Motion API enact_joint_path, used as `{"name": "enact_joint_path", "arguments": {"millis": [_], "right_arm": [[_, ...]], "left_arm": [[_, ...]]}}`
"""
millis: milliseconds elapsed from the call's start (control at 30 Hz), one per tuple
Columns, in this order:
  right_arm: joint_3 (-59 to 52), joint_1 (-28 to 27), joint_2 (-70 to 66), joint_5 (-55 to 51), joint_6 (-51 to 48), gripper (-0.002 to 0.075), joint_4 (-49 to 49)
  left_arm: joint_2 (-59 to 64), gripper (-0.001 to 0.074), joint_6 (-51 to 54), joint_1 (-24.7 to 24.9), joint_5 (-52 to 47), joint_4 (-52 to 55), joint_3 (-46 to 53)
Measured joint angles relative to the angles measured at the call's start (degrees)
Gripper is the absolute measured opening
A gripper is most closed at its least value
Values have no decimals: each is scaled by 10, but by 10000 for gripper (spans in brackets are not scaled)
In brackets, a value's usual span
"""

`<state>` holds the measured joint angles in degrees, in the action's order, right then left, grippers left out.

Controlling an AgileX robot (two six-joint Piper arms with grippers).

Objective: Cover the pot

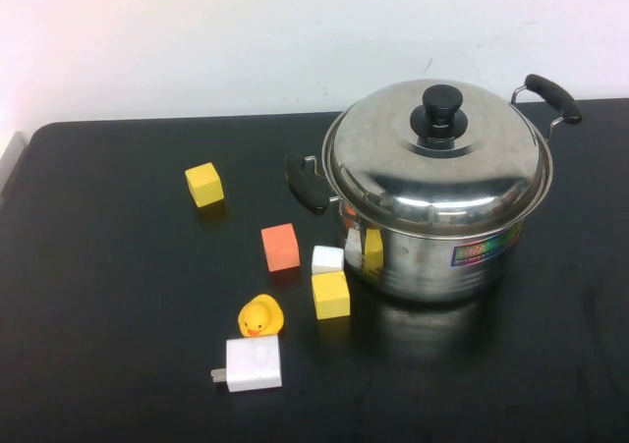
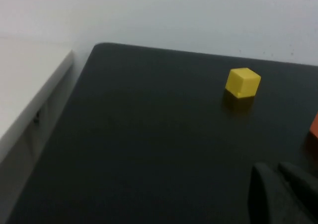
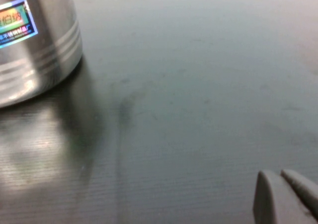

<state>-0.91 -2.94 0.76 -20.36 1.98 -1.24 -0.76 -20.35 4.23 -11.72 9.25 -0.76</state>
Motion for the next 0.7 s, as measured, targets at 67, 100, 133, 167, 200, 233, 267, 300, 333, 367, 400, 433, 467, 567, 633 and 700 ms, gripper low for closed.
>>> {"name": "enact_joint_path", "arguments": {"millis": [67,100,133,167,200,233,267,300,333,367,400,433,467,567,633,700], "right_arm": [[0,0,0,0,0,-2,0],[0,0,0,0,0,-2,0],[0,0,0,0,0,-2,0],[0,0,0,0,0,-2,0],[0,0,0,0,0,-2,0],[0,0,0,0,0,-2,0],[0,0,0,0,0,-2,0],[0,0,0,0,0,-2,0],[0,0,0,0,0,-2,0],[0,0,0,0,0,-2,0],[0,0,0,0,0,-2,0],[0,0,0,0,0,-2,0],[0,0,0,0,0,-2,0],[0,0,0,0,0,-2,0],[0,0,0,0,0,-2,0],[0,0,0,0,0,-2,0]], "left_arm": [[0,0,-10,0,16,-6,16],[0,0,-14,0,22,-10,19],[0,0,-20,0,26,-17,19],[0,0,-22,0,28,-20,19],[0,0,-24,0,26,-22,19],[0,0,-24,0,18,-24,19],[0,0,-25,0,9,-26,19],[0,0,-25,0,1,-28,19],[0,-1,-25,0,-11,-29,19],[0,-1,-25,0,-23,-30,19],[0,-1,-25,0,-32,-30,19],[0,-1,-25,0,-41,-30,19],[0,-1,-25,0,-46,-30,19],[0,-1,-25,0,-58,-39,18],[0,-1,-25,0,-62,-57,18],[0,-1,-25,0,-62,-77,18]]}}
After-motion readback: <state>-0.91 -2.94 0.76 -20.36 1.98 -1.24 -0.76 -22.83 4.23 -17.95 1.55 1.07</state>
